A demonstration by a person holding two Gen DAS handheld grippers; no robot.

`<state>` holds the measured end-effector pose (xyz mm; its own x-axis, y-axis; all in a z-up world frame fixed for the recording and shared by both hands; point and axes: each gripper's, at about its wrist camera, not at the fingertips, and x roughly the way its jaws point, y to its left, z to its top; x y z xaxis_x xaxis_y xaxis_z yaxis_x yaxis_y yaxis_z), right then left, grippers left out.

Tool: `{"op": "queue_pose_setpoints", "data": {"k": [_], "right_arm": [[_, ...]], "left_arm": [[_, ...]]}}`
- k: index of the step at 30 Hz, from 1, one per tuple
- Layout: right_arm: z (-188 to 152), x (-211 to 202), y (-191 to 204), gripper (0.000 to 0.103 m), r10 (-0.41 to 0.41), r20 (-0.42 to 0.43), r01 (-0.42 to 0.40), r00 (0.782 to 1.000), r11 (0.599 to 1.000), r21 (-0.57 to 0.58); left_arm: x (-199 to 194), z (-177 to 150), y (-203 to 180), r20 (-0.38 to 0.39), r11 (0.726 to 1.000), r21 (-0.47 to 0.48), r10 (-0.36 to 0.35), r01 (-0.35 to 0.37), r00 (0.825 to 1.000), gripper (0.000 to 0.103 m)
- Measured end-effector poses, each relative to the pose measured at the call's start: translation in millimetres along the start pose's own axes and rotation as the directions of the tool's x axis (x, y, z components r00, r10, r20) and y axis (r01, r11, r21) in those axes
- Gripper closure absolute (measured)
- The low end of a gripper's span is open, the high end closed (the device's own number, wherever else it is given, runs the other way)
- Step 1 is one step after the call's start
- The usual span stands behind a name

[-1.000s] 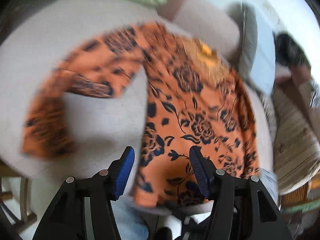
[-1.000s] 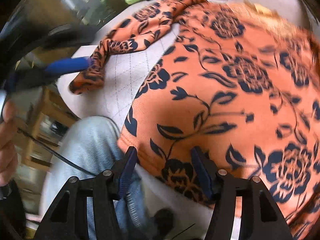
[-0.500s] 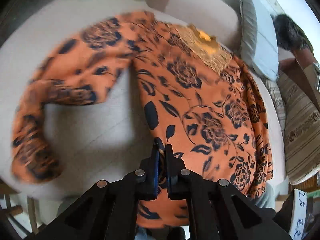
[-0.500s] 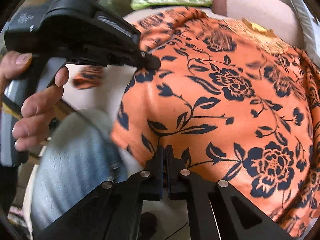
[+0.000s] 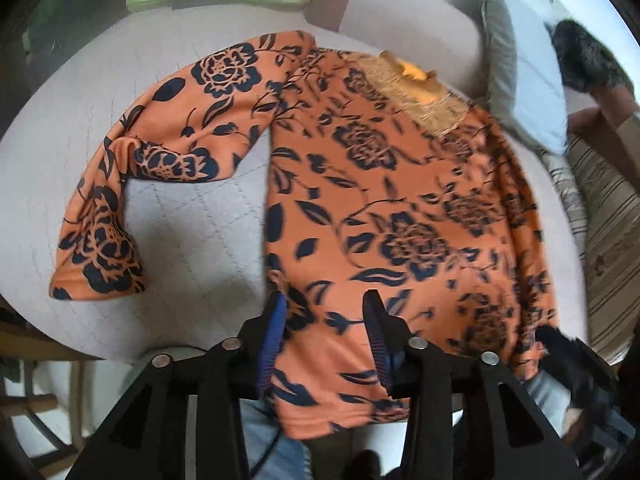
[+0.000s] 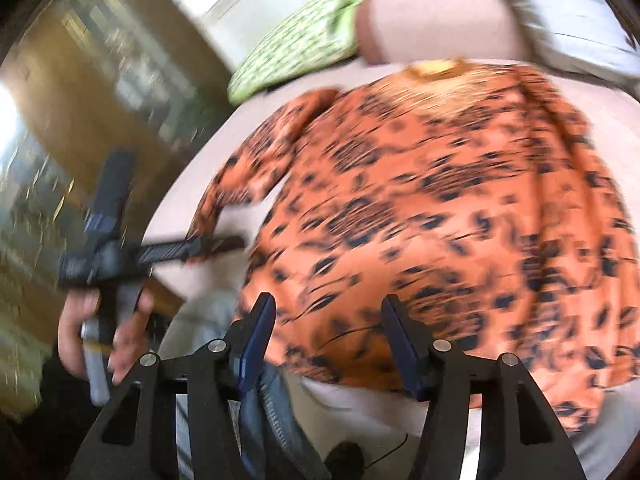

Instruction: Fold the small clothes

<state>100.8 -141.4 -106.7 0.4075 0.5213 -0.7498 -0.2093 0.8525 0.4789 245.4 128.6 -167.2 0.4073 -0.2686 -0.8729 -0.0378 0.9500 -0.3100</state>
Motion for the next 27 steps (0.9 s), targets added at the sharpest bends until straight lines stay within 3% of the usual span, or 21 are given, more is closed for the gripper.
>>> {"op": "queue_pose_setpoints", "data": {"k": [7,11,14,15,17,19,20,21,23,27], "right_arm": [[24,-33,-79,0.046,-0.157,0.070,0.144,0.985,0.977,0.156],[34,-53,-134,0.048,-0.298,0.064,0.270,0.952,0.921,0.281],[52,-38,-166,0.050,-0.340,0.020,0.320,0.940,0.903,0.288],[54,-32,-175,0.053,-0.339,0.002,0.323,0.941,0.901,0.290],[58,-11,-187,0.070,-0.273,-0.033,0.270,0.961,0.917,0.293],[60,14,-193,0.072,-0.264,-0.086,0.277,0.961,0.926,0.257],[59,21,-192,0.091,-0.298,-0.107,0.316,0.948,0.920,0.233],[58,26,-193,0.101,-0.314,-0.130,0.336,0.940,0.915,0.224],[55,14,-191,0.100,-0.240,-0.100,0.258,0.966,0.933,0.252],[57,-52,-195,0.100,-0.130,0.089,0.094,0.987,0.940,0.329]], "left_arm": [[-20,-7,-6,-0.005,0.999,0.005,-0.051,0.051,0.999,0.060],[-33,-9,-27,-0.020,0.988,0.020,-0.156,0.156,0.988,0.058],[-17,-14,-64,-0.054,0.972,0.071,-0.219,0.223,0.974,0.056],[-8,-18,-81,-0.082,0.965,0.099,-0.236,0.244,0.968,0.056],[7,-23,-106,-0.134,0.948,0.146,-0.265,0.283,0.955,0.056],[23,-27,-127,-0.176,0.937,0.188,-0.262,0.294,0.949,0.056],[32,-27,-134,-0.198,0.937,0.198,-0.248,0.287,0.948,0.057],[36,-27,-138,-0.211,0.936,0.197,-0.249,0.291,0.945,0.057],[42,-23,-141,-0.229,0.937,0.181,-0.255,0.298,0.940,0.057],[54,-17,-147,-0.247,0.938,0.153,-0.268,0.310,0.931,0.056]]}}
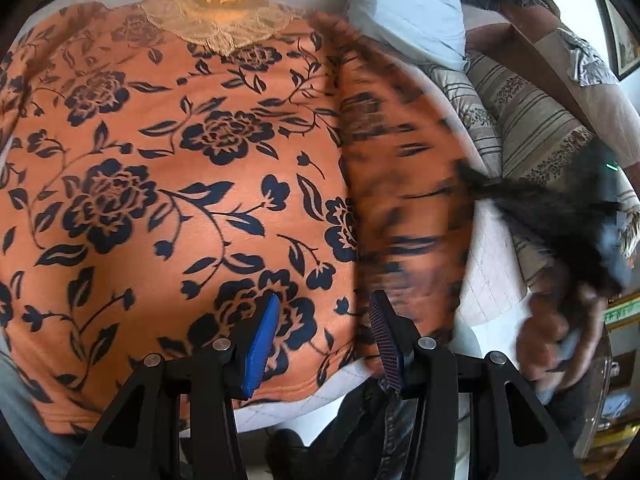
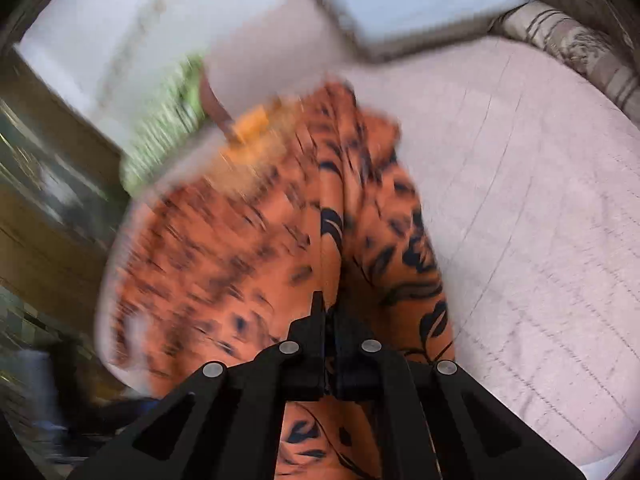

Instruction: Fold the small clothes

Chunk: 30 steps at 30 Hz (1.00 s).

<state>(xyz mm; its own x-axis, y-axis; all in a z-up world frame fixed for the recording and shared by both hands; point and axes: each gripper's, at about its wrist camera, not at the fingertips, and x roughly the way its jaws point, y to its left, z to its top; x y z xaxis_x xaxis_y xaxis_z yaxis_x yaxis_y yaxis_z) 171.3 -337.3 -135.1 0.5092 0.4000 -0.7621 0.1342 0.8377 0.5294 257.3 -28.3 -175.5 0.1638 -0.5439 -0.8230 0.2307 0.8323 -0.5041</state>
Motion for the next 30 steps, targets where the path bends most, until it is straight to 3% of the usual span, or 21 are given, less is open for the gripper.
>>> {"op": "queue_pose_setpoints", "data": {"k": [4,8,14,19,22,24,25,26,27,30], "right_arm": [[24,-40,-52,0.100,-0.007,0.128,-0.010,0.992,0.992,0.126],[34,-42,-100,0.100,-0.075,0.106,0.052,0.992,0.979,0.199],[59,-68,-85,0.100,-0.037,0.117,0.022,0.992,0.992,0.126],[107,-71,-92,0.097,-0.288,0.083,0.285,0.954,0.958,0.039],[100,-51,-113,0.093,-0.359,-0.012,0.359,0.933,0.932,0.054],[74,-60,-103,0.087,-0.345,-0.003,0.344,0.939,0.937,0.061],[60,-66,-92,0.070,-0.321,0.019,0.319,0.947,0.946,0.059],[43,-74,-80,0.046,-0.282,0.037,0.280,0.959,0.959,0.054],[22,-79,-68,0.039,-0.217,0.052,0.215,0.975,0.975,0.051],[-28,-63,-46,0.037,-0.129,-0.008,0.129,0.992,0.989,0.077]], "left_arm": [[24,3,-15,-0.035,0.999,0.005,-0.038,0.038,0.999,0.056],[55,5,-35,-0.089,0.998,0.056,-0.028,0.034,0.996,0.056],[67,9,-45,-0.090,0.997,0.065,-0.028,0.034,0.996,0.055],[62,12,-41,-0.085,0.997,0.071,-0.034,0.040,0.996,0.055],[52,7,-30,-0.078,0.998,0.057,-0.026,0.031,0.997,0.055],[35,1,-14,-0.049,1.000,0.031,-0.001,0.003,0.999,0.055],[25,-2,-7,-0.034,1.000,0.018,0.008,-0.007,0.999,0.055],[8,-6,7,-0.001,1.000,-0.011,0.021,-0.021,1.000,0.055],[-5,-11,17,0.022,0.998,-0.038,0.040,-0.039,0.999,0.054],[-46,-16,64,0.101,0.976,-0.182,0.136,-0.116,0.986,0.052]]}}
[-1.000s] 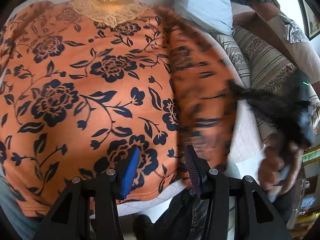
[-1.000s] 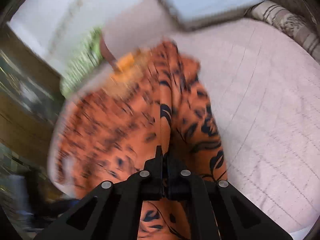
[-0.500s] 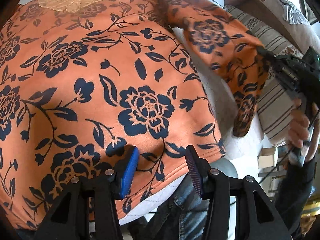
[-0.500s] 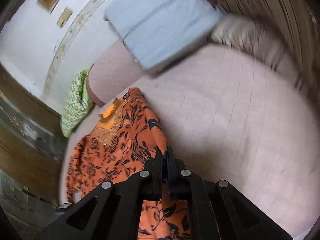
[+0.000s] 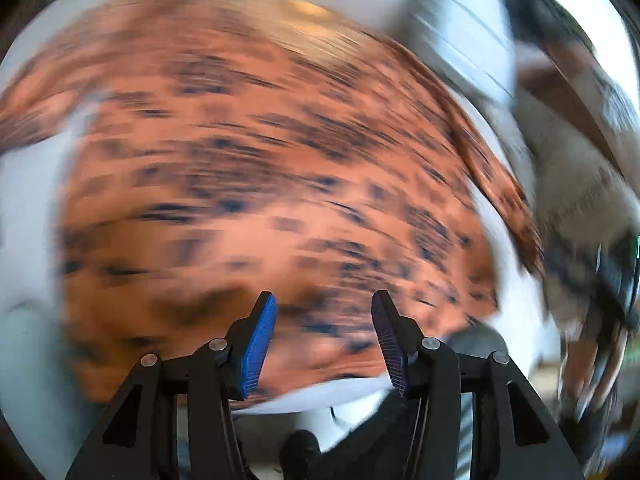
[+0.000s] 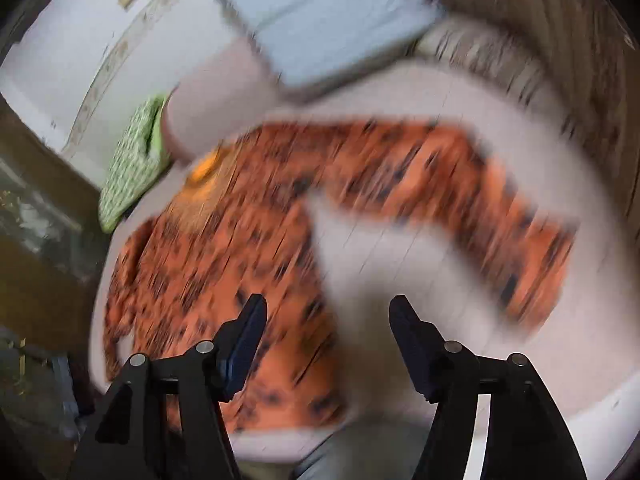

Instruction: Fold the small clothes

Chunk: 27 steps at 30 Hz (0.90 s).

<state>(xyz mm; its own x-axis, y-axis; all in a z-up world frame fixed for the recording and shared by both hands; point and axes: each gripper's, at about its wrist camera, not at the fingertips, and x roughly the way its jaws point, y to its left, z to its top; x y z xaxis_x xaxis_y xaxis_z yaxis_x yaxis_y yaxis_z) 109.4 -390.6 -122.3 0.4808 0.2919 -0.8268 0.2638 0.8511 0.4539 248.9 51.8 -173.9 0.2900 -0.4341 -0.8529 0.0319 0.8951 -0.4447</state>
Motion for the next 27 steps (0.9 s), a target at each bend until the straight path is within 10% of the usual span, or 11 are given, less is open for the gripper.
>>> {"op": "queue_pose_setpoints", "data": {"k": [5,11,16,18,27], "right_arm": [[-36,45,3,0.053,-0.051,-0.093,0.056,0.994,0.997,0.056],[-39,71,8,0.094,-0.114,-0.179,0.120,0.977,0.993,0.022],[-36,57,18,0.095,-0.105,-0.188,0.111,0.977,0.994,0.022],[-37,53,21,0.096,-0.115,-0.189,0.118,0.975,0.993,0.009],[-41,38,47,0.096,-0.209,-0.196,0.186,0.958,0.974,-0.128]], "left_arm": [[-37,14,72,0.086,0.965,-0.190,0.201,-0.181,0.976,0.049],[-18,19,93,0.014,0.956,-0.221,0.202,-0.194,0.979,0.050],[11,21,94,-0.011,0.938,-0.186,0.296,-0.293,0.955,0.072],[10,21,92,-0.004,0.934,-0.159,0.323,-0.319,0.947,0.097],[-31,13,99,0.060,0.942,-0.146,0.312,-0.301,0.948,0.097]]}}
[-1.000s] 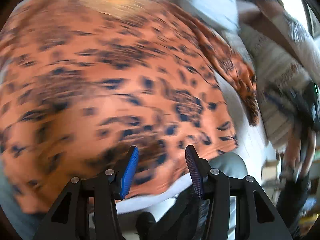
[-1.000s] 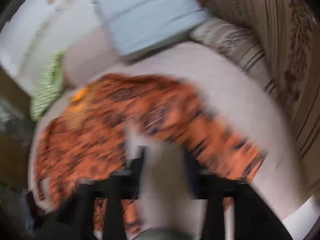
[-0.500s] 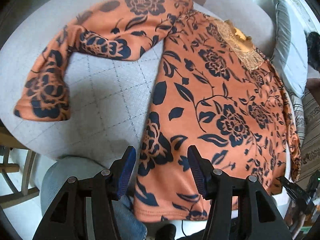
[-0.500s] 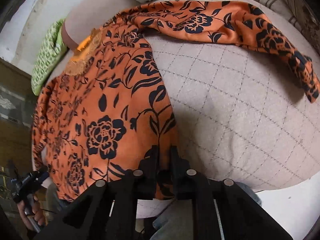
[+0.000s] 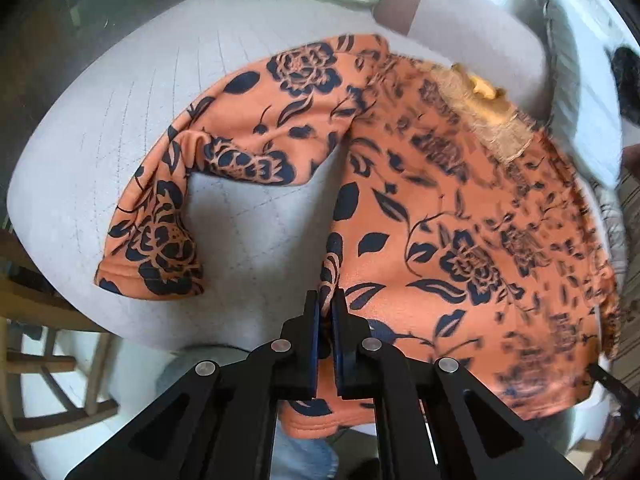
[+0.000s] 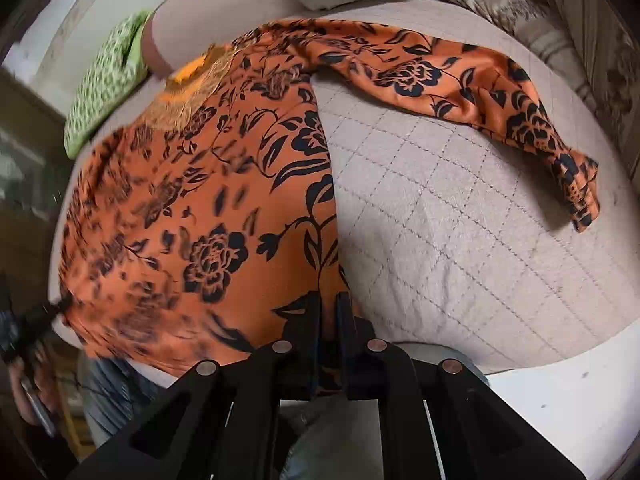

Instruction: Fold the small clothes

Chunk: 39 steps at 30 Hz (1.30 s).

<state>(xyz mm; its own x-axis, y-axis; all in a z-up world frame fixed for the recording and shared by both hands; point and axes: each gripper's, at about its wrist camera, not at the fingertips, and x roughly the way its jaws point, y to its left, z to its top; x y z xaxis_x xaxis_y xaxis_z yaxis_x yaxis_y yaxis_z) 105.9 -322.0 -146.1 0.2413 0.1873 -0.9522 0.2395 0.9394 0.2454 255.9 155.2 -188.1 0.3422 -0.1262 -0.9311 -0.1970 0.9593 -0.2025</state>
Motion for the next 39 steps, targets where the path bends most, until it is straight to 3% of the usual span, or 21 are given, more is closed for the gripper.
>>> {"op": "queue_pose_setpoints", "data": {"k": [4,5,6,7,8,10,12,15,17,19,20,22,27,28,29,30,32,33,35,37,39], "right_arm": [[1,43,-9,0.090,-0.047,-0.113,0.049,0.992,0.999,0.011],[2,41,-14,0.087,-0.018,-0.110,0.023,0.994,0.999,0.038],[2,30,-20,0.086,0.027,-0.078,-0.022,0.997,0.998,0.067],[2,18,-24,0.075,0.054,-0.042,-0.051,0.998,0.996,0.079],[2,4,-30,0.056,0.078,0.001,-0.078,0.997,0.993,0.087],[4,-28,-48,0.042,0.095,0.108,-0.106,0.990,0.989,0.100],[9,-47,-72,0.042,0.090,0.173,-0.114,0.981,0.984,0.135],[23,-63,-128,0.041,0.064,0.261,-0.132,0.963,0.959,0.252],[34,-65,-168,0.041,-0.001,0.289,-0.102,0.957,0.934,0.342],[42,-62,-210,0.040,-0.107,0.276,-0.037,0.955,0.882,0.470],[45,-61,-226,0.040,-0.144,0.260,-0.010,0.955,0.859,0.512],[47,-54,-250,0.041,-0.136,0.268,-0.044,0.954,0.819,0.572],[55,-9,-255,0.047,-0.013,0.189,-0.106,0.982,0.788,0.606],[56,-2,-250,0.052,-0.029,0.185,-0.090,0.982,0.795,0.600],[58,-2,-246,0.080,-0.080,0.178,-0.042,0.981,0.804,0.593],[60,-6,-241,0.098,-0.134,0.152,0.019,0.979,0.809,0.588],[57,-22,-238,0.098,-0.075,0.199,-0.061,0.977,0.797,0.600],[55,-40,-229,0.098,-0.085,0.242,-0.075,0.966,0.807,0.586],[56,-78,-196,0.099,-0.146,0.325,-0.041,0.934,0.862,0.506],[53,-118,-146,0.099,-0.108,0.426,-0.075,0.898,0.918,0.390],[52,-143,-100,0.099,-0.087,0.485,-0.059,0.870,0.959,0.278]], "left_arm": [[18,-7,-24,-0.073,0.997,0.076,-0.002,0.007,0.997,0.094],[17,-12,-35,-0.077,0.992,0.123,0.012,-0.002,0.997,0.087],[14,-15,-43,-0.072,0.988,0.152,0.027,-0.016,0.997,0.073],[8,-20,-51,-0.059,0.983,0.179,0.044,-0.033,0.997,0.067],[-1,-26,-58,-0.044,0.979,0.199,0.047,-0.038,0.998,0.062],[-19,-36,-72,-0.019,0.969,0.247,0.028,-0.023,0.999,0.062],[-43,-49,-91,0.011,0.956,0.290,-0.041,0.036,0.999,0.060],[-70,-57,-118,0.031,0.929,0.335,-0.177,0.157,0.984,0.051],[-76,-60,-138,0.017,0.909,0.349,-0.249,0.227,0.968,0.051],[-73,-59,-159,-0.027,0.886,0.354,-0.310,0.299,0.950,0.051],[-69,-61,-169,-0.045,0.873,0.360,-0.335,0.328,0.941,0.051],[-63,-58,-182,-0.070,0.860,0.360,-0.361,0.361,0.930,0.051],[-32,-57,-217,-0.163,0.826,0.362,-0.401,0.433,0.901,0.051],[-27,-58,-220,-0.177,0.820,0.359,-0.409,0.445,0.895,0.051],[-22,-57,-226,-0.184,0.821,0.357,-0.406,0.446,0.895,0.051],[-20,-56,-226,-0.187,0.821,0.356,-0.405,0.447,0.895,0.051],[-21,-54,-224,-0.181,0.819,0.347,-0.420,0.457,0.889,0.051],[-23,-53,-220,-0.173,0.820,0.339,-0.427,0.461,0.887,0.051],[-32,-50,-210,-0.153,0.825,0.315,-0.444,0.470,0.883,0.051],[-33,-44,-197,-0.136,0.829,0.275,-0.468,0.487,0.873,0.051],[-36,-42,-186,-0.125,0.832,0.243,-0.483,0.499,0.867,0.051]]}}
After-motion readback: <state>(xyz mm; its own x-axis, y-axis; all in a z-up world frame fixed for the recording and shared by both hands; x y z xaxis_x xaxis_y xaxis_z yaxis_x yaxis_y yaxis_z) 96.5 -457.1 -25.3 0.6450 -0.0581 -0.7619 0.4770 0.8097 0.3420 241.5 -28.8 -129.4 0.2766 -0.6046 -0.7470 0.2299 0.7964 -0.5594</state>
